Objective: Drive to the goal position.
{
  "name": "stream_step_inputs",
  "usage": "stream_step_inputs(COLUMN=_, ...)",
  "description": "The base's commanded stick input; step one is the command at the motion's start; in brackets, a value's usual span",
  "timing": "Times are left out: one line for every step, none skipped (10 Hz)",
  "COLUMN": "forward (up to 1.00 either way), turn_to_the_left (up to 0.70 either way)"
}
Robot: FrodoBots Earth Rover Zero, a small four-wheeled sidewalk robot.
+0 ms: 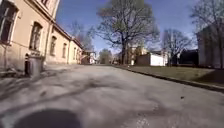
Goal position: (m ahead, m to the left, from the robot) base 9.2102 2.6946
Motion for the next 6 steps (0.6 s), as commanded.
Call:
stream_step_inputs(forward=0.85, turn_to_the_left=0.28)
stream_step_inputs(forward=0.85, turn_to_the_left=0.25)
stream_step_inputs(forward=0.85, turn_to_the_left=0.22)
stream_step_inputs(forward=0.85, turn_to_the_left=0.18)
stream_step_inputs(forward=0.85, turn_to_the_left=0.15)
stream_step_inputs(forward=0.85, turn_to_the_left=0.11)
